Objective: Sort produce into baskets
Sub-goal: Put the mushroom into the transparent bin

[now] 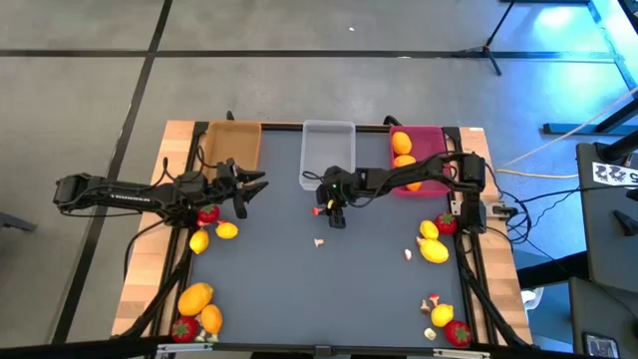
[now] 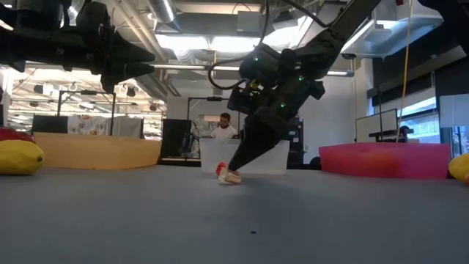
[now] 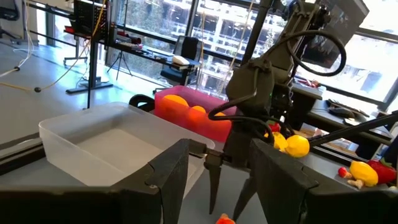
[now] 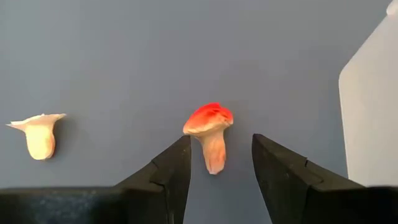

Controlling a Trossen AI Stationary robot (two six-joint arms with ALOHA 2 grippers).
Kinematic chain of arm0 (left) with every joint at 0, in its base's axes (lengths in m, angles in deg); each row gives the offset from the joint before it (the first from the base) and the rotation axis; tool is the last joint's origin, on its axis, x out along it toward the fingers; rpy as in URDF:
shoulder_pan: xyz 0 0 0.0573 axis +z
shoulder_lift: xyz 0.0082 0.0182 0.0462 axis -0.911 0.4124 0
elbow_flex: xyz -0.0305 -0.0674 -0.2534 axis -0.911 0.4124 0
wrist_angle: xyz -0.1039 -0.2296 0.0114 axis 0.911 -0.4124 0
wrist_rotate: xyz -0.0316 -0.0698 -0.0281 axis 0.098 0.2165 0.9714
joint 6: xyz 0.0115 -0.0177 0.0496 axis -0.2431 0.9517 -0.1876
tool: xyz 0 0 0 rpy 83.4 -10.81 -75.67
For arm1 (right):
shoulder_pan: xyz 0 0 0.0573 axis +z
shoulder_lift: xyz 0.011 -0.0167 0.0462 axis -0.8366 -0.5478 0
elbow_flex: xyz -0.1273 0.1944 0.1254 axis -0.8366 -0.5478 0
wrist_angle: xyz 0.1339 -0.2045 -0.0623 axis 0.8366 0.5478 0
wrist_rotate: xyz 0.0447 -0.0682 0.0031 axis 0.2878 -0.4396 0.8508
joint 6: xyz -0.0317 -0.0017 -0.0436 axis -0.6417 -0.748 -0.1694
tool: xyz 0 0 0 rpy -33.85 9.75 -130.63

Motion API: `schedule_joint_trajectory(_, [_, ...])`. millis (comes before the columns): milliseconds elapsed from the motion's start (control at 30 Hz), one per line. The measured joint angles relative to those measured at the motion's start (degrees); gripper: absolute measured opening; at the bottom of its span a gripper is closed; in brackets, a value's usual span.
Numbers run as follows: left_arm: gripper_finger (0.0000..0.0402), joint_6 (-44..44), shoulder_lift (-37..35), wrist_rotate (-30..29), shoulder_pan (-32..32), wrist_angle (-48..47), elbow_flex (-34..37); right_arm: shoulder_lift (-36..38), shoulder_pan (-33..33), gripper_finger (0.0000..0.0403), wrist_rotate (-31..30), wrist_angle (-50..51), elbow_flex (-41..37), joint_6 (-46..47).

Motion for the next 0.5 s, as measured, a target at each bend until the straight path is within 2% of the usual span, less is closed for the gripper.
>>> schedule_joint_trajectory(233, [0.0166,0.0,0.0,0.0,0.0,0.0,0.0,0.0,0.0,0.0153,-0.6,0.2,0.0,-0.1])
schedule_joint_trajectory(367, [0.0166,0.0,0.0,0.0,0.0,0.0,0.0,1.4,1.0,0.0133,-4.2,1.2,-0.1,-0.8])
schedule_joint_trajectory(500, [0.0166,0.0,0.0,0.0,0.0,0.0,0.0,2.3,2.8,0.0124,-8.3,6.4,2.3,-1.1])
